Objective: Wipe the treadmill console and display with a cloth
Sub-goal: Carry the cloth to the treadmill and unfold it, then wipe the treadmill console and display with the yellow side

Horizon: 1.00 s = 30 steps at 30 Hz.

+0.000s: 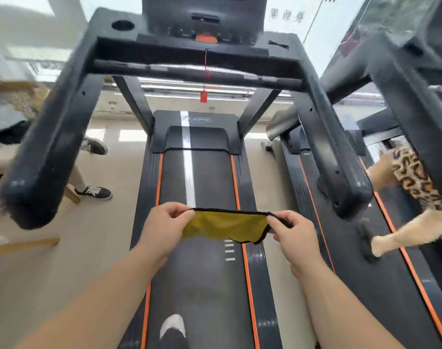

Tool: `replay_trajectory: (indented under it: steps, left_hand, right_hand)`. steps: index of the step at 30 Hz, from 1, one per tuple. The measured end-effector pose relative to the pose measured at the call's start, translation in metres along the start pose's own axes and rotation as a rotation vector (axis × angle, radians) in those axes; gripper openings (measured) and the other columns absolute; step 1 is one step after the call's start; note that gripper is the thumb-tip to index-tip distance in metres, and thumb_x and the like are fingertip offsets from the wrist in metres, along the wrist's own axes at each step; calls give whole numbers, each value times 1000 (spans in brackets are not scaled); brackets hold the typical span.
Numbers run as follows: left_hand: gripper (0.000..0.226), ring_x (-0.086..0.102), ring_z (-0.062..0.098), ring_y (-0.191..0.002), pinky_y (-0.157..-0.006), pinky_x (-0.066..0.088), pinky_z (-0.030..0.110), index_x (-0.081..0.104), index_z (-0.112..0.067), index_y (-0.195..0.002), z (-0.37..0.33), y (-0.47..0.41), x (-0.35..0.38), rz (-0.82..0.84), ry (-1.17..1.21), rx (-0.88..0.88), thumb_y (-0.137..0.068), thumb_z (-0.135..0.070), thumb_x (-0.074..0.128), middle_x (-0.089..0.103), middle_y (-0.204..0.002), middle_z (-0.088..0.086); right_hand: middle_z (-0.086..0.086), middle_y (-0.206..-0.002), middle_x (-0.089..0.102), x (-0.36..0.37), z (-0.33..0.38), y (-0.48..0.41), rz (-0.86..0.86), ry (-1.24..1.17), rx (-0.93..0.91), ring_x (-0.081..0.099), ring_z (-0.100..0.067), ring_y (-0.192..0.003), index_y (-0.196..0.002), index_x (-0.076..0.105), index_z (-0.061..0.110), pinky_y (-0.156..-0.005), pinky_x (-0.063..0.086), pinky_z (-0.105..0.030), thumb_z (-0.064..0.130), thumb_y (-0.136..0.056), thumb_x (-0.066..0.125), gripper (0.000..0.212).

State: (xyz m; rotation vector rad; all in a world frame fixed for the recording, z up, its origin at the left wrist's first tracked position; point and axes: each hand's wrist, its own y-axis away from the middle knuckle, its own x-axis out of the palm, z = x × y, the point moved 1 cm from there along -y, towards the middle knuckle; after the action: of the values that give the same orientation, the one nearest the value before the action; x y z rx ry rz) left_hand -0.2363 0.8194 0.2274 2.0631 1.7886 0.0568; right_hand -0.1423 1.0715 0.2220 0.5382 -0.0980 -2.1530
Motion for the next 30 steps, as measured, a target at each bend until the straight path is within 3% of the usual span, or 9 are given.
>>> replay_trajectory:
  steps: [3, 8, 11, 13, 17, 20, 25, 27, 30]
  left_hand:
    - [10, 63, 12, -75, -59, 47, 24, 75, -23, -81, -62, -38, -14, -26, -1, 18, -90, -19, 72, 72, -81, -3]
    - [8, 64, 11, -75, -65, 49, 26, 76, -19, -86, -137, -106, -22, -29, 10, 53, -91, -20, 70, 72, -82, -2]
    - [9, 61, -2, -64, -55, 46, 15, 75, -15, -87, -170, -153, -12, -41, -24, 109, -92, -17, 69, 70, -78, -2]
    - [9, 61, -6, -63, -54, 46, 10, 76, -15, -87, -190, -186, 0, -67, -67, 150, -92, -17, 69, 70, -80, -2]
    - [7, 60, 10, -79, -64, 48, 19, 74, -14, -89, -232, -248, 28, -124, -80, 117, -93, -14, 68, 68, -87, 1]
    - [8, 60, 10, -78, -63, 47, 15, 74, -15, -86, -258, -290, 44, -133, -136, 142, -91, -14, 69, 69, -84, 0]
    - [11, 59, 9, -71, -64, 46, 26, 74, -16, -78, -293, -371, 68, -120, -215, 183, -88, -20, 70, 70, -80, 5]
    - [11, 58, 7, -66, -62, 46, 24, 74, -17, -77, -305, -398, 75, -93, -206, 180, -87, -20, 72, 71, -78, 4]
    - [11, 54, -2, -59, -58, 42, 12, 74, -17, -75, -323, -444, 81, -46, -189, 213, -86, -16, 73, 69, -71, -1]
  right_hand:
    - [2, -82, 77, 5, 65, -34, 1, 8, -48, 75, -22, -86, -87, 78, 22, -79, 60, -41, 11, -94, 72, 14]
    - [10, -74, 74, 16, 142, -107, -17, -25, -136, 67, -8, -73, -87, 78, 24, -69, 53, -29, 15, -93, 75, 11]
    - [7, -78, 76, 25, 168, -163, -42, -62, -179, 68, -12, -74, -88, 79, 23, -69, 51, -27, 16, -92, 76, 9]
    - [9, -74, 72, 32, 183, -206, -56, -108, -183, 62, -13, -66, -88, 77, 24, -62, 48, -27, 16, -92, 75, 9]
    - [-2, -77, 68, 44, 220, -291, -39, -168, -178, 61, -14, -61, -90, 74, 19, -62, 51, -35, 11, -94, 69, 10]
    - [-5, -78, 68, 48, 248, -339, -14, -169, -183, 68, -13, -59, -92, 71, 22, -65, 55, -40, 11, -98, 65, 14]
    - [2, -79, 74, 61, 288, -424, -101, -180, -215, 74, -23, -81, -89, 69, 29, -77, 62, -54, 24, -92, 65, 8]
    - [7, -84, 74, 67, 303, -449, -160, -145, -247, 71, -13, -86, -92, 70, 30, -84, 59, -47, 31, -90, 65, 6]
    - [14, -90, 67, 77, 322, -486, -243, -107, -294, 59, 12, -81, -103, 68, 20, -76, 44, -11, 21, -100, 62, 7]
